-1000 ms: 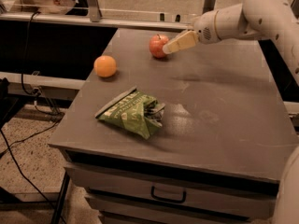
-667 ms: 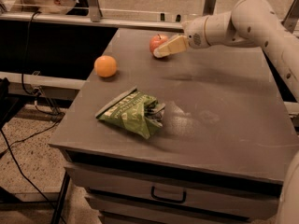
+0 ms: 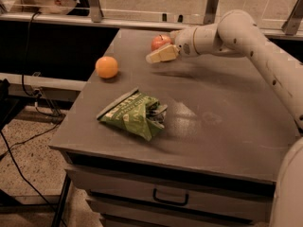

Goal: Move apple near orange

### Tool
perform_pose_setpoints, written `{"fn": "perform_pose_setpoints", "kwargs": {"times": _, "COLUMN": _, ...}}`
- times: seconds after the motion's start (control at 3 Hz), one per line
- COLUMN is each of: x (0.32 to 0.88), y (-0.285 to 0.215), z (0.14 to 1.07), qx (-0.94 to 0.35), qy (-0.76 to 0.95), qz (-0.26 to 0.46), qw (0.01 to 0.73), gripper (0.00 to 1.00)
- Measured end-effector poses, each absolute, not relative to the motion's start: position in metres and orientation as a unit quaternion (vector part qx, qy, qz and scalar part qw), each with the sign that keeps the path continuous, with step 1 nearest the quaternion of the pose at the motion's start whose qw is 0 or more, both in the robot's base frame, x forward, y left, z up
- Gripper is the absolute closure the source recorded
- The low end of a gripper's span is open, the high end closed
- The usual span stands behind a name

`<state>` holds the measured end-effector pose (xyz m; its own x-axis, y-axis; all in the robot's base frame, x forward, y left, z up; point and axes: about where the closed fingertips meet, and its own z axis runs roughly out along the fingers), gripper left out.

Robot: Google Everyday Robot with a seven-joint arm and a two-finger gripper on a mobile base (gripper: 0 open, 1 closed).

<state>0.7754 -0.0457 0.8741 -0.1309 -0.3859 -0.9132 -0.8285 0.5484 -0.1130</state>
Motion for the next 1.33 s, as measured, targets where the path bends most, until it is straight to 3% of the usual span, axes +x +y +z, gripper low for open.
{"fn": "perform_pose_setpoints", "kwargs": {"times": 1.0, "x": 0.779, "y": -0.037, "z": 0.866, "qx": -0.435, "qy": 0.700, "qz": 0.235, "qw": 0.516, "gripper": 0.85}}
{"fn": "perform_pose_setpoints", "kwargs": {"times": 1.33, "x": 0.770, "y": -0.038, "z": 0.876, "qx": -0.445, "qy": 0.688, "qz": 0.247, "qw": 0.517, "gripper": 1.00}}
